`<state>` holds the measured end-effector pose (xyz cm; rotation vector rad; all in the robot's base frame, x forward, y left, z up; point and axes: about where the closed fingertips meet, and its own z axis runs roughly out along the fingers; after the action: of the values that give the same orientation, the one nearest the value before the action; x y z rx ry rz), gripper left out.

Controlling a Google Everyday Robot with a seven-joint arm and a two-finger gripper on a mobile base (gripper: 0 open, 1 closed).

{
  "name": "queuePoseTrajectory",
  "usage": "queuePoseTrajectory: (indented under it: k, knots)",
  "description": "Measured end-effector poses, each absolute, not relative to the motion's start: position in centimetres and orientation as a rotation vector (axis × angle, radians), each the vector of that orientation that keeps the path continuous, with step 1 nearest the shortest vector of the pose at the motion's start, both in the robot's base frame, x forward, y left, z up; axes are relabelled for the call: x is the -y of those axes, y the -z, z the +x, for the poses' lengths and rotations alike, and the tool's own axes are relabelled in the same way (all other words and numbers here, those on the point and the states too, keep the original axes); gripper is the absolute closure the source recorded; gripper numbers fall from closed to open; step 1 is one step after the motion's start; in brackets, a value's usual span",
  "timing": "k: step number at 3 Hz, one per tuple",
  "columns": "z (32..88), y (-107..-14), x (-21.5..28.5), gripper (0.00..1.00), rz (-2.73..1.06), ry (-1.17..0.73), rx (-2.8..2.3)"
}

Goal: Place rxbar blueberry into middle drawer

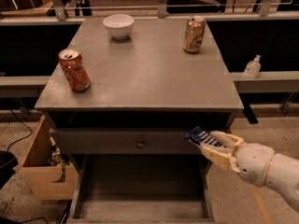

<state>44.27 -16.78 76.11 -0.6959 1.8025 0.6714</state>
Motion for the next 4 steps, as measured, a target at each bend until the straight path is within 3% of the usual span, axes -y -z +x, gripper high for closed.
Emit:
queuePoseTrajectory:
  k: [4]
  knots:
    - [43.9,-67.7,16.5,1.0,-0.713,-0.724,-1.906]
